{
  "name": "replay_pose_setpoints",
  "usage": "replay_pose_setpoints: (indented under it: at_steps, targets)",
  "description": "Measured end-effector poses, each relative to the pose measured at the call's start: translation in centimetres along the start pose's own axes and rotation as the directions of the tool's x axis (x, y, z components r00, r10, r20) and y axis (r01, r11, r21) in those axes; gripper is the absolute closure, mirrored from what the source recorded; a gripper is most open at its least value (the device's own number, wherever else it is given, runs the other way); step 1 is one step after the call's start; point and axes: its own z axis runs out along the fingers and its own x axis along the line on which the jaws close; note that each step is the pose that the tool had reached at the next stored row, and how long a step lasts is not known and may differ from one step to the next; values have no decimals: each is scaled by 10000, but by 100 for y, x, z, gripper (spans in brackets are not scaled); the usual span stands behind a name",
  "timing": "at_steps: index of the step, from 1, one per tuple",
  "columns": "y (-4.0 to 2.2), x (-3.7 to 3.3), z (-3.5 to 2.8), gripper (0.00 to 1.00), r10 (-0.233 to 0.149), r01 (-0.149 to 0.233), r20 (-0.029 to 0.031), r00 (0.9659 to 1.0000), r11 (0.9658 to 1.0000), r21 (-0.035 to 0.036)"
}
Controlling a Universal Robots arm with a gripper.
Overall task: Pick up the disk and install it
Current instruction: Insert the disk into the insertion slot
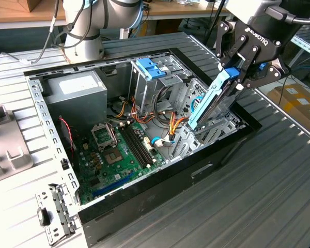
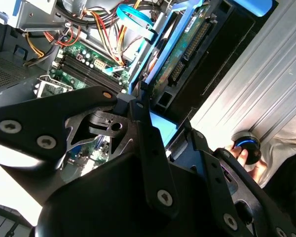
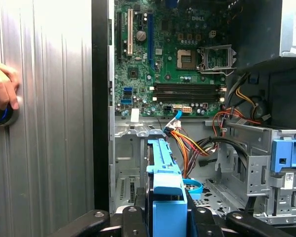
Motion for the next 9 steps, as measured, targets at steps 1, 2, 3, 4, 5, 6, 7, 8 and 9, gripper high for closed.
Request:
replay_pose_setpoints:
  at_steps: [1,2,3,4,5,6,7,8,9]
  targets:
    - [1,0,7,63,0,0,-1,10000,10000,0]
    - [3,1,14,63,0,0,-2,10000,10000,0]
    - [5,2,21,63,1,-1,-3,10000,10000,0]
    - [9,2,28,63,2,-2,-3,10000,10000,0]
    - [14,3,38,63,1,-1,-2,10000,10000,0]
    - [18,4,44,63,1,-1,-1,10000,10000,0]
    - [20,4,52,63,0,0,-2,10000,10000,0]
    - [22,5,59,63,0,0,-1,10000,10000,0]
    - [25,6,70,63,0,0,-1,10000,10000,0]
